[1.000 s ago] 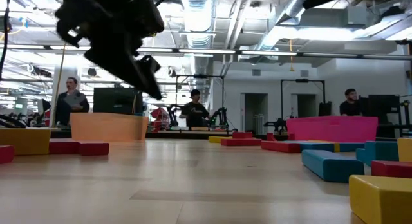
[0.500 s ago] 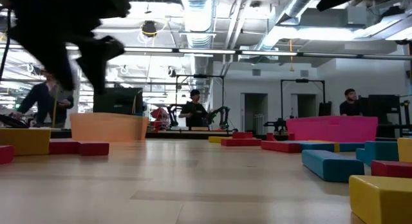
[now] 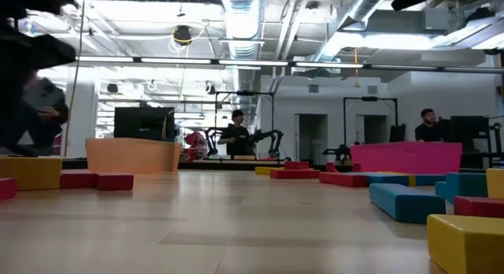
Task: Sort blocks
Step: Put the blue rectangle block into the orange bin
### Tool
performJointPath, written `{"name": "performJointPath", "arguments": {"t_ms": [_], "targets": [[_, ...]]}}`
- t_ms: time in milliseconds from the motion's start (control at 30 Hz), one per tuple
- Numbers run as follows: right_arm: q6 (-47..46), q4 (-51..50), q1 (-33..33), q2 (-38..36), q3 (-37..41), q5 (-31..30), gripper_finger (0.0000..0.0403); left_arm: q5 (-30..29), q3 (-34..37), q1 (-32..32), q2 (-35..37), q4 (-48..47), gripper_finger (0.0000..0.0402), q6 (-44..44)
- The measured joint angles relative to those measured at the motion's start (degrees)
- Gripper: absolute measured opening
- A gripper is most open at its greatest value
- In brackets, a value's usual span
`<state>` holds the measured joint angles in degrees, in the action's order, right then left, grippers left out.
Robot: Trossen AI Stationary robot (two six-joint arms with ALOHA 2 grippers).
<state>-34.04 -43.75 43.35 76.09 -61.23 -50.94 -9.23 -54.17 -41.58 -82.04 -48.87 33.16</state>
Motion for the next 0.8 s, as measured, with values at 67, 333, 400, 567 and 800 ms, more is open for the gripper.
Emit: {"name": "performJointPath", "arguments": {"t_ms": [67,333,400,567,800], "targets": [[0.02,0.01,0.0,0.0,0.0,0.0,0.0221,-0.1,0.0,-1.4,0.0,-0.99,0.0225,0.93],[0.2,1.3,0.0,0.0,0.0,-0.04,0.0221,-1.55,0.0,-3.34,-0.59,-5.0,0.0204,0.65],[0.96,1.91,0.0,0.03,0.0,-0.05,0.0221,-2.17,0.57,-3.3,-0.58,-5.32,0.0205,-0.25],[2.43,3.76,-0.03,0.13,0.0,-0.09,0.0221,-3.07,2.89,-1.5,-0.59,-5.66,0.0206,-3.06],[2.56,3.72,-0.04,0.13,0.0,-0.11,0.0221,-1.67,3.67,-0.04,-0.59,-3.03,0.0206,-11.36]]}}
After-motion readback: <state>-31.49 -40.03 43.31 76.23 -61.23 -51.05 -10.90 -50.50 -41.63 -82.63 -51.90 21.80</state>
